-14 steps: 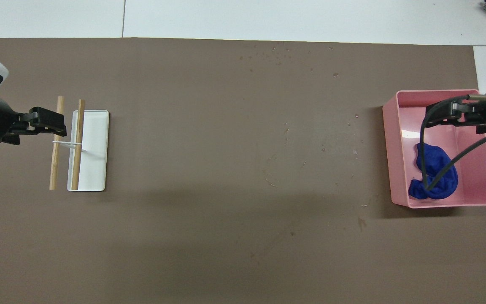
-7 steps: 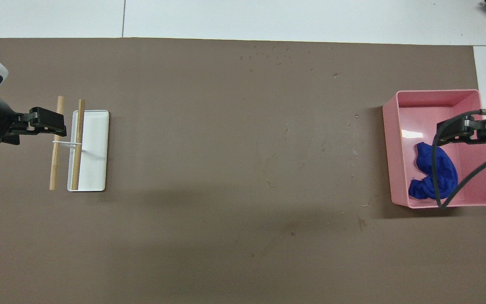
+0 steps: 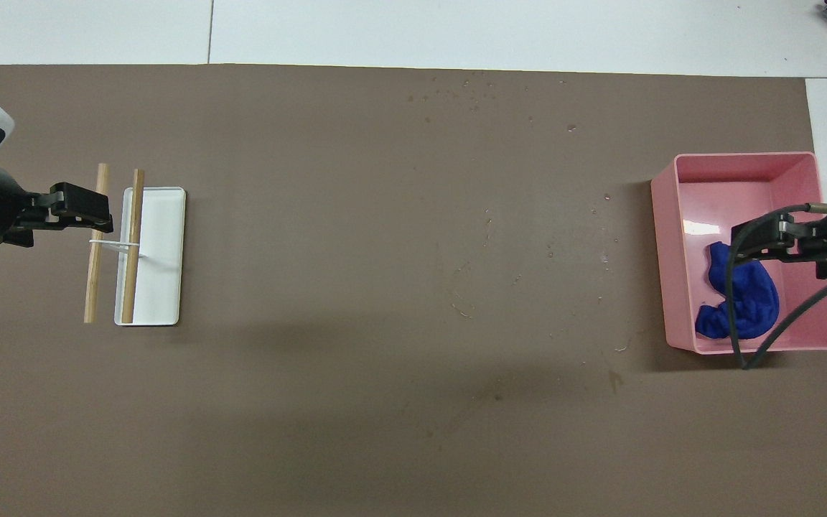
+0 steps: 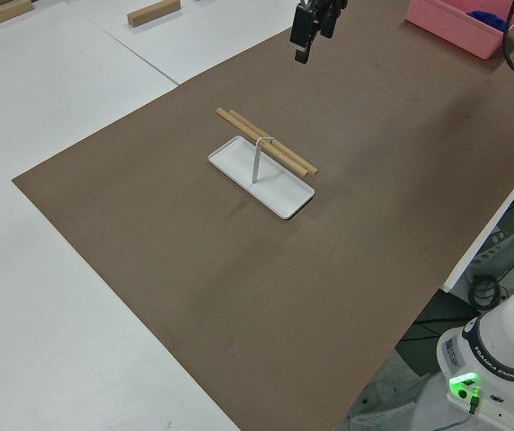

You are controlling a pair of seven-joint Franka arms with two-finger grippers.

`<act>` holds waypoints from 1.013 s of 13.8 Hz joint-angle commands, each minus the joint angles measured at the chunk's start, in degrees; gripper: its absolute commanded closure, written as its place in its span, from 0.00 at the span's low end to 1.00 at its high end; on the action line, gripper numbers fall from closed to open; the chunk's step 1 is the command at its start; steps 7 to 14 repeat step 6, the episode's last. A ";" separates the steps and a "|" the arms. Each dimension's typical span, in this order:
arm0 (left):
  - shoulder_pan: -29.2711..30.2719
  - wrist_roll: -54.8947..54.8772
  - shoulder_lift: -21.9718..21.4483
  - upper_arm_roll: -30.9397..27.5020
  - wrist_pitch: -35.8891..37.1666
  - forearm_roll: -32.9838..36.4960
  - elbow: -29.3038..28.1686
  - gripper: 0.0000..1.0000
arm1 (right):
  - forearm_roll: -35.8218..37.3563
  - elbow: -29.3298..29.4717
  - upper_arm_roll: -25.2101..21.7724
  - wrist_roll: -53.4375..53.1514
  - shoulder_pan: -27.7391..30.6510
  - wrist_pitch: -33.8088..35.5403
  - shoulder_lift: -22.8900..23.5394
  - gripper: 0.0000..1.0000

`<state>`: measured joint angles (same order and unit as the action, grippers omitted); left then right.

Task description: Wipe water with towel using both arms

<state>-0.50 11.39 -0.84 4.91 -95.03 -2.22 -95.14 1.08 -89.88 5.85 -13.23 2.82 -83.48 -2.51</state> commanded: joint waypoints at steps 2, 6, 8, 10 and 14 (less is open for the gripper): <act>-0.29 0.30 -1.71 -0.43 -1.48 -0.68 -2.33 0.00 | -1.17 -2.41 -0.40 1.19 -0.09 -1.25 -1.80 0.01; -0.29 -0.05 -1.71 -0.52 -1.30 -0.68 -2.33 0.00 | -1.17 -3.64 -0.40 1.19 0.00 -2.92 -2.15 0.01; -0.29 -0.05 -1.71 -0.52 -1.30 -0.68 -2.33 0.00 | -1.17 -3.64 -0.40 1.19 0.00 -2.92 -2.15 0.01; -0.29 -0.05 -1.71 -0.52 -1.30 -0.68 -2.33 0.00 | -1.17 -3.64 -0.40 1.19 0.00 -2.92 -2.15 0.01; -0.29 -0.05 -1.71 -0.52 -1.30 -0.68 -2.33 0.00 | -1.17 -3.64 -0.40 1.19 0.00 -2.92 -2.15 0.01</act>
